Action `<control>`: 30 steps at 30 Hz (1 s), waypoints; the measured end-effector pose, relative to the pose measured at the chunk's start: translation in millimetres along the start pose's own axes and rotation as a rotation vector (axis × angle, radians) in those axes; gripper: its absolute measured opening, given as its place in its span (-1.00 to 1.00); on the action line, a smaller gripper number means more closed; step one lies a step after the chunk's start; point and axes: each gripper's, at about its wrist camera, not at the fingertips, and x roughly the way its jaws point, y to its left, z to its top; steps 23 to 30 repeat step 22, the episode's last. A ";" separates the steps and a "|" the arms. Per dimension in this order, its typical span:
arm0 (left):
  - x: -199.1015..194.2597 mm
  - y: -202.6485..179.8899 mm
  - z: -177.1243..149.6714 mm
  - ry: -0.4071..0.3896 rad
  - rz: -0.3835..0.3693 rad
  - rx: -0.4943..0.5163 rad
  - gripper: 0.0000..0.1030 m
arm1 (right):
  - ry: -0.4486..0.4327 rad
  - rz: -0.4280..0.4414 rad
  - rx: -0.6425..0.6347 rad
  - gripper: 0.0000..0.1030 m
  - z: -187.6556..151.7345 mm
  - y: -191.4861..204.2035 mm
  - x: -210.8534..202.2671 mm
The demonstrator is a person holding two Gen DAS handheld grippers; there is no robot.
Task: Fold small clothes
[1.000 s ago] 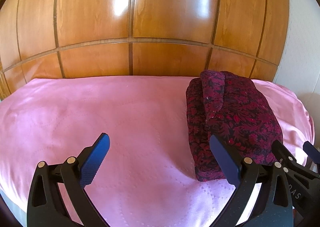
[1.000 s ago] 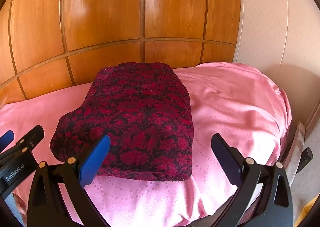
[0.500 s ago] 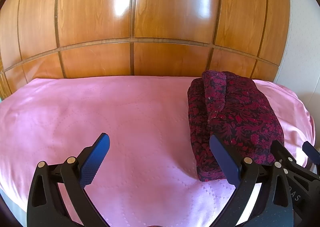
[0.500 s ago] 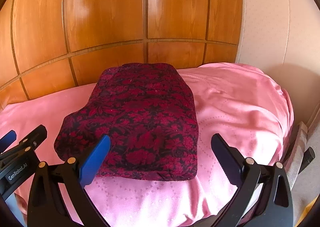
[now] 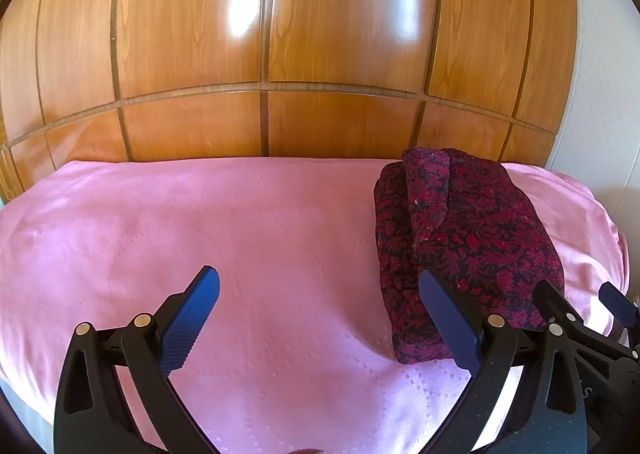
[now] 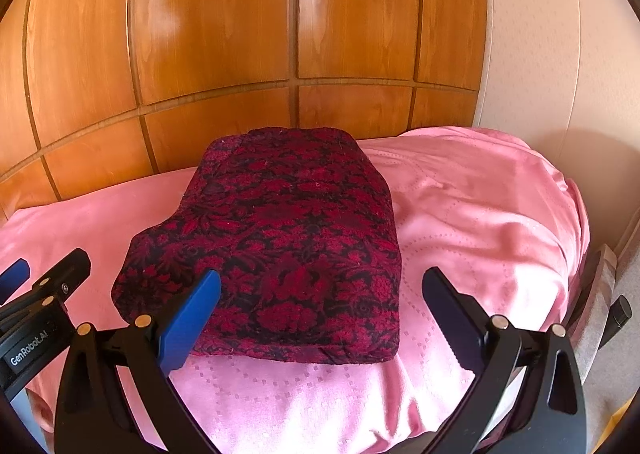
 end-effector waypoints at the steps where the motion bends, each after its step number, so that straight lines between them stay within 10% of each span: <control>1: -0.3 0.5 0.2 0.000 -0.001 -0.001 0.92 | 0.000 0.001 -0.001 0.95 0.4 -0.3 0.6; 30: 8.2 7.9 -2.2 0.035 0.008 -0.017 0.92 | -0.029 0.003 0.019 0.95 10.3 -11.2 -0.6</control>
